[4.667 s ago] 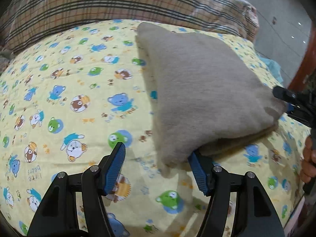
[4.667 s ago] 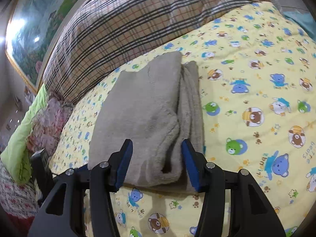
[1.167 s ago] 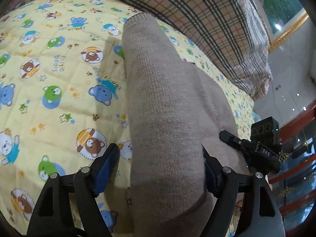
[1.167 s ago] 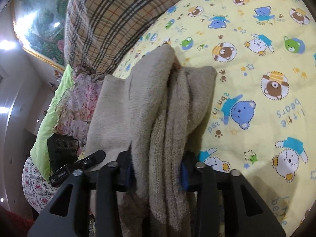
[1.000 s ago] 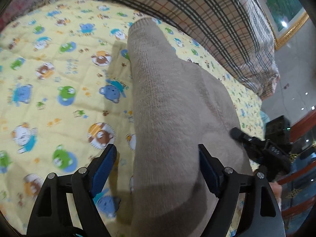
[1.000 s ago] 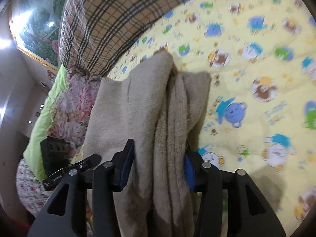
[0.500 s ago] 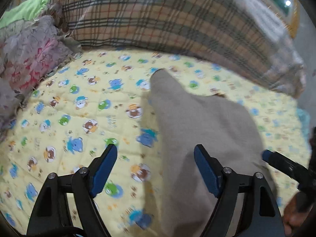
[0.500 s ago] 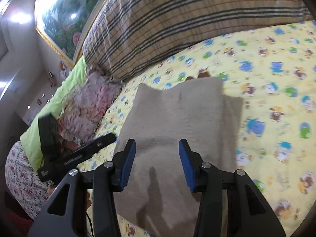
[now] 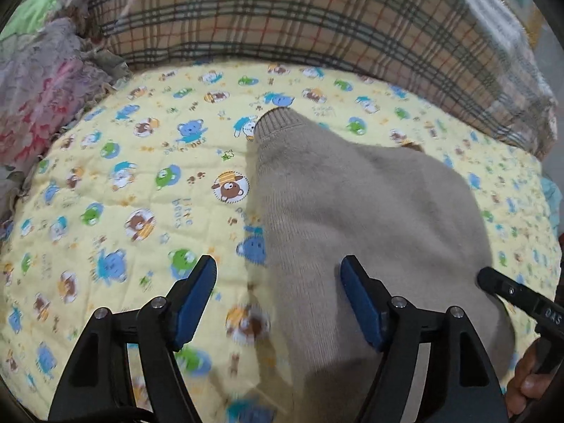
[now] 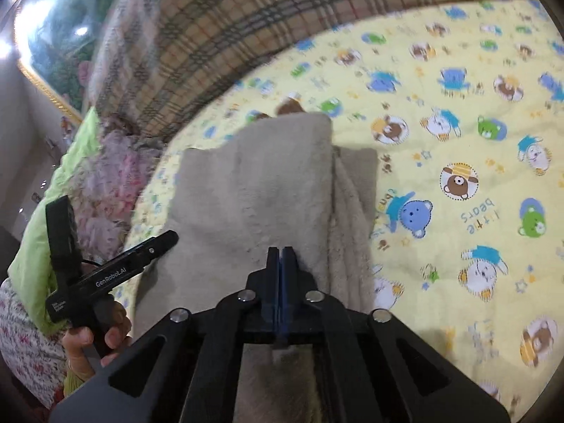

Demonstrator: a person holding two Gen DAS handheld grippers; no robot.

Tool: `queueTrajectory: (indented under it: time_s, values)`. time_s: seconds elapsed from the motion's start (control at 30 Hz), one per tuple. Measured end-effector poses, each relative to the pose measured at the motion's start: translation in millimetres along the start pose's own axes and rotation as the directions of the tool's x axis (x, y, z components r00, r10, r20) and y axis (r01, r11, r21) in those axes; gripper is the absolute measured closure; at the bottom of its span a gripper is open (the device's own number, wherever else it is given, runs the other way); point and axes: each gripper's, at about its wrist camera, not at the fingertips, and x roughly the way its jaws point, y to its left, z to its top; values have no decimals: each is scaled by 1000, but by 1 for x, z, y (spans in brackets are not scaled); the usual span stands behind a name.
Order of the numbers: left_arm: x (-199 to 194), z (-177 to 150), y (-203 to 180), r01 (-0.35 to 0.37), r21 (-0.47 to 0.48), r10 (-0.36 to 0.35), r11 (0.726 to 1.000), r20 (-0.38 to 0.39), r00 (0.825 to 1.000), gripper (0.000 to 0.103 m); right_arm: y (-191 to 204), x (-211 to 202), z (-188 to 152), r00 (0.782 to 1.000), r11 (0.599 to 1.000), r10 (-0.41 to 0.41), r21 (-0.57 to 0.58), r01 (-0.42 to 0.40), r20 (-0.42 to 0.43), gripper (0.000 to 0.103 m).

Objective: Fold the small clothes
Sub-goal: 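Lay the folded sweater flat and open both grippers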

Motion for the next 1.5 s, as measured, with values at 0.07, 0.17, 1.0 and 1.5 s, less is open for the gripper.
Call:
queueTrajectory:
  time_s: [0.07,0.17,1.0,1.5]
  values:
    - [-17,-11,-1,-5,15,5,1000,12,1000,29,8,-20,-9,1000,999,-11,-30,12,29,99]
    - [-39,-33,2,13,17,-14,1000,20,1000,29,16,-46,-25,997,997,-20,-67,24,69,99]
    - [-52,-84,-2,6,37,-5,999,-29,1000,28,-5,-50,-82,983,982,-181,-58,181,14,99]
    - [-55,-127,10,12,19,-11,1000,-71,997,19,-7,-61,-109,980,977,-200,-79,201,15,91]
